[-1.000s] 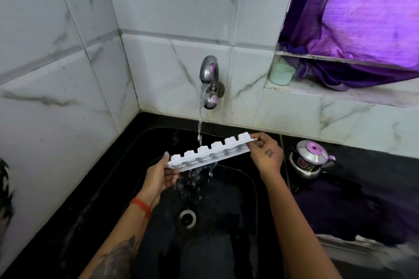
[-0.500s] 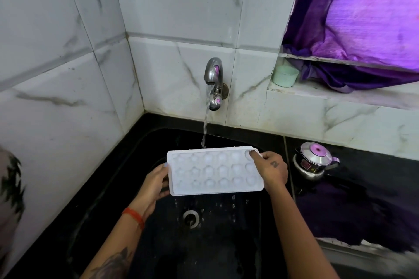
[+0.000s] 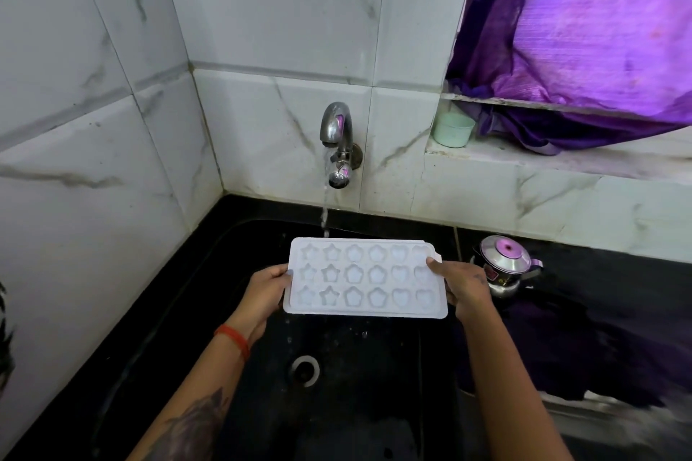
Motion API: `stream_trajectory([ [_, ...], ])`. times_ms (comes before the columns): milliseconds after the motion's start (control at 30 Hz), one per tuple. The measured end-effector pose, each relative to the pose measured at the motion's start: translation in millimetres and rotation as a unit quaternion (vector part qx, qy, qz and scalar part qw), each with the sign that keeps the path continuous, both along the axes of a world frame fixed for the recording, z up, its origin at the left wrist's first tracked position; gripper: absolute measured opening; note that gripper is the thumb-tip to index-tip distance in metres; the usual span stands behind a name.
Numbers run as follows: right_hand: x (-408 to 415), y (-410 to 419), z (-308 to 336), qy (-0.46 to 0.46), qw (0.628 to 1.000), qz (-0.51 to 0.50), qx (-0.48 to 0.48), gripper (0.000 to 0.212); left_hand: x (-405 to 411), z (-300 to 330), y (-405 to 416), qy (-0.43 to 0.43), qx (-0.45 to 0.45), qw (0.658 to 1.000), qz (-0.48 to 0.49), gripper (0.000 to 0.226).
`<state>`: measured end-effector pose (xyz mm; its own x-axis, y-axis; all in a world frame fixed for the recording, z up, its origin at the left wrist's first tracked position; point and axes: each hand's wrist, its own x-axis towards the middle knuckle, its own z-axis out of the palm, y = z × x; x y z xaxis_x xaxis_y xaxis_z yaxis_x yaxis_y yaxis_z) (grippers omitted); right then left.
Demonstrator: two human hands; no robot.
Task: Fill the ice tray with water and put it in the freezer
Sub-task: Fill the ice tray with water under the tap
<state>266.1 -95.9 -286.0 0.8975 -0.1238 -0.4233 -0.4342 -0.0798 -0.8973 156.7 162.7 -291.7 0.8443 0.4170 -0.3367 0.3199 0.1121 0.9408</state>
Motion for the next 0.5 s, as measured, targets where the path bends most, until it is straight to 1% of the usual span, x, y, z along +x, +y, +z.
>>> stream_trajectory([
  [100,0,-5,2,-0.009,1.0,-0.01,0.024,0.022,9,0,-2,0.013,-0.002,1.0,-0.004,0.018],
  [233,1,-9,5,-0.012,0.998,-0.013,0.061,0.03,18,2,-6,0.018,0.008,1.0,-0.011,0.02],
  [333,2,-10,10,-0.007,0.998,0.001,0.067,0.034,23,3,-9,0.011,0.01,1.0,-0.013,0.021],
  [500,6,-10,8,-0.012,0.997,-0.009,0.071,0.039,26,9,-16,-0.015,0.001,1.0,-0.013,0.026],
])
